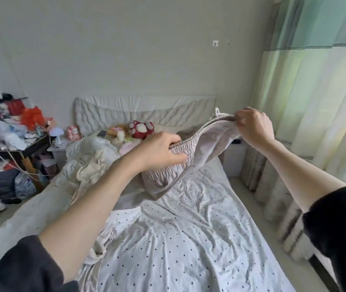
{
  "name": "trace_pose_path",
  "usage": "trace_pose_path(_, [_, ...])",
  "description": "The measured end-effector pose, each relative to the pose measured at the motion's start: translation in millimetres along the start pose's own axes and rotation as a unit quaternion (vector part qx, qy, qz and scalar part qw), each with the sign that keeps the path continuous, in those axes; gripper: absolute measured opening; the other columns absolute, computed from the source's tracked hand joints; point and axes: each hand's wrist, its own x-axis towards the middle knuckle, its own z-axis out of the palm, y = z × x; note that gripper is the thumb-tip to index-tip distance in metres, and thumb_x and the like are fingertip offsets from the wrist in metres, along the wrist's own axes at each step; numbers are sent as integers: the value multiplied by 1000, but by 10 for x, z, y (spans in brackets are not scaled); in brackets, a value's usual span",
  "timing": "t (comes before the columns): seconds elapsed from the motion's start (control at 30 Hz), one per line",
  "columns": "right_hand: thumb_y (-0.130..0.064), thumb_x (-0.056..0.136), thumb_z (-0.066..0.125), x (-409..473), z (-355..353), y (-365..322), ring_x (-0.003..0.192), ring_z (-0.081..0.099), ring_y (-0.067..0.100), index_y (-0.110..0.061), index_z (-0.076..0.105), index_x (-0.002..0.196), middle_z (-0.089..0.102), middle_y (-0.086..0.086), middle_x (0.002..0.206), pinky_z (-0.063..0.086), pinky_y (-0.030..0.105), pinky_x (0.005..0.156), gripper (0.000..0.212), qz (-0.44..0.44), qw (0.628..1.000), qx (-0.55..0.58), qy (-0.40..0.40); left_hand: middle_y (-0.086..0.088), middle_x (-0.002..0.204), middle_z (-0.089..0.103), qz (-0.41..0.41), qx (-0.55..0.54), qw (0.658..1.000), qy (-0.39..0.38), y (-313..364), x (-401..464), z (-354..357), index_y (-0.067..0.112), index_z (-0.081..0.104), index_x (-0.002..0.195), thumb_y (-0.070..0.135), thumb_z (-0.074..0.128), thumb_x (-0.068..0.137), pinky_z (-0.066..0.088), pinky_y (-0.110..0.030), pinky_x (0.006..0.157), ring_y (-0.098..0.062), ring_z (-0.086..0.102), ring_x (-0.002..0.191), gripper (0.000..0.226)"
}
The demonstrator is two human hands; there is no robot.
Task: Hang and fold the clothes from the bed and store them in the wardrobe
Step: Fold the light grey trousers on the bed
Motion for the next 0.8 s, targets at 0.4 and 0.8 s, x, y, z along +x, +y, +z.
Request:
trace_pose_path(0.4, [-1, 81, 59, -1315, 511, 2089, 98, 64, 27, -13, 74, 96, 71, 5, 103, 37, 35, 86, 24, -20, 976, -56, -210, 8, 62, 51, 50, -44, 921, -385, 1038, 439, 2390, 17, 61, 82, 38, 66, 82, 32, -26, 50, -4, 43, 52, 21])
trace_pose_path(0.8, [1, 80, 58, -2330, 926, 3333, 87, 61, 34, -4, 67, 94, 63, 17, 96, 44, 45, 78, 17, -87, 943, -109, -301, 0, 70, 53, 42, -153, 860, -484, 1497, 381, 4347, 14, 58, 80, 30, 66, 86, 29, -28, 56, -14, 44, 65, 18])
